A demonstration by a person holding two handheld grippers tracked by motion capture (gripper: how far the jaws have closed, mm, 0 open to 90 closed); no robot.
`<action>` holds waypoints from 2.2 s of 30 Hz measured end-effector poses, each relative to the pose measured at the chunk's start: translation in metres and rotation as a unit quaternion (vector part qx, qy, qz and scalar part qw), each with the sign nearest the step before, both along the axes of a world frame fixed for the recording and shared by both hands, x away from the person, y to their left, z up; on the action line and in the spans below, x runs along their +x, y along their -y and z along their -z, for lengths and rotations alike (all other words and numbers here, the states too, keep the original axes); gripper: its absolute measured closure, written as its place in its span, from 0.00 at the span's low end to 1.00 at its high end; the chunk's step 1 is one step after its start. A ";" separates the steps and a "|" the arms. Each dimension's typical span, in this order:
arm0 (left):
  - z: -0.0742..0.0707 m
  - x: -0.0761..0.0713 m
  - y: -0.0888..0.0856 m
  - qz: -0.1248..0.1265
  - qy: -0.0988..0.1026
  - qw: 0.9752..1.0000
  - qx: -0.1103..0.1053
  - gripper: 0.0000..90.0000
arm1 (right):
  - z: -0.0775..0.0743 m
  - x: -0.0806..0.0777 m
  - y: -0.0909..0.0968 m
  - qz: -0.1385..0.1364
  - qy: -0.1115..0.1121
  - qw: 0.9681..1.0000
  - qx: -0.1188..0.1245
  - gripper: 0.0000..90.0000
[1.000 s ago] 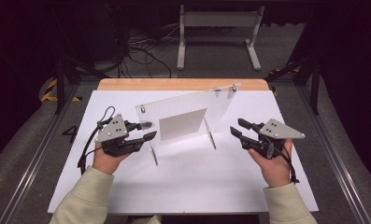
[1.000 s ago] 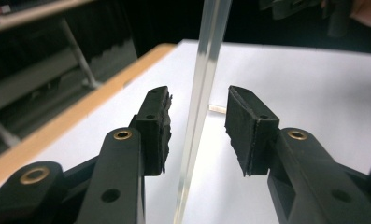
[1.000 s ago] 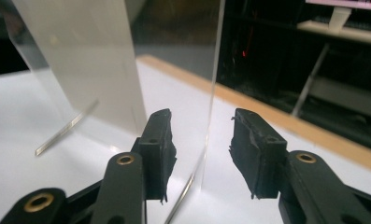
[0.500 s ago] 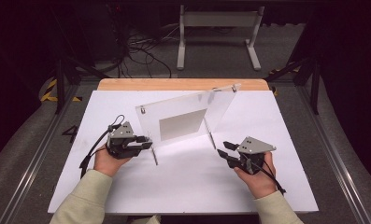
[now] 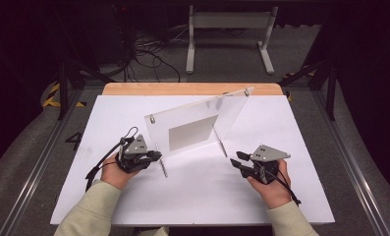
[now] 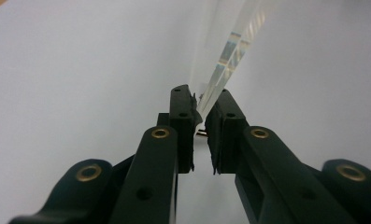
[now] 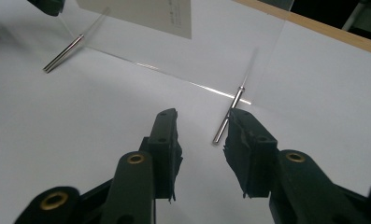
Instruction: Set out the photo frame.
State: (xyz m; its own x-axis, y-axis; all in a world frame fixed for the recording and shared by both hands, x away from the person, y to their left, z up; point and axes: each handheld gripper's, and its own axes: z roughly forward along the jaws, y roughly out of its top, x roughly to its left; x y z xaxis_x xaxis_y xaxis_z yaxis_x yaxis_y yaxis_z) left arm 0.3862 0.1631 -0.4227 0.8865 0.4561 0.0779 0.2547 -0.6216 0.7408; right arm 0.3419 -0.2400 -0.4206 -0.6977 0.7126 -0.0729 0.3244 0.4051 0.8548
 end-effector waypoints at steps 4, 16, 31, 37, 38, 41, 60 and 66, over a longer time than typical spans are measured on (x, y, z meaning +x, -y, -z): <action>-0.002 -0.018 0.006 0.020 -0.001 1.000 0.013 0.91 | 0.000 -0.001 0.005 0.002 -0.004 1.000 0.009 0.69; -0.004 -0.062 0.026 0.076 -0.049 0.996 0.004 0.80 | -0.003 -0.010 0.009 -0.003 -0.006 1.000 0.026 0.67; -0.016 -0.063 -0.003 0.122 -0.074 0.987 -0.078 0.64 | 0.003 -0.034 -0.049 -0.080 -0.039 0.994 0.064 0.73; -0.019 -0.066 -0.023 0.109 -0.071 0.984 -0.120 0.61 | 0.011 -0.040 -0.085 -0.115 -0.055 0.990 0.060 0.75; -0.019 -0.067 -0.027 0.094 -0.062 0.986 -0.122 0.61 | 0.017 -0.041 -0.100 -0.126 -0.060 0.989 0.048 0.76; -0.018 -0.066 -0.032 0.067 -0.052 0.988 -0.128 0.59 | 0.023 -0.041 -0.114 -0.134 -0.065 0.988 0.035 0.76; -0.007 -0.056 -0.045 -0.015 -0.034 0.990 -0.133 0.59 | 0.045 -0.037 -0.164 -0.130 -0.113 0.985 0.017 0.82; -0.006 -0.056 -0.045 -0.018 -0.033 0.991 -0.131 0.59 | 0.046 -0.038 -0.173 -0.131 -0.110 0.985 -0.026 0.89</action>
State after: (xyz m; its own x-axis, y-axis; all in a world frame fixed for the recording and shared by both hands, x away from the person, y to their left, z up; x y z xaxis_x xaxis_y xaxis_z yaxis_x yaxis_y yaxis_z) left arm 0.3305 0.2080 -0.4165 0.8687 0.4841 -0.1050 0.3266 -0.4005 0.8561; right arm 0.3043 -0.0674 -0.4666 -0.8605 0.5047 0.0691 0.3777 0.5411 0.7513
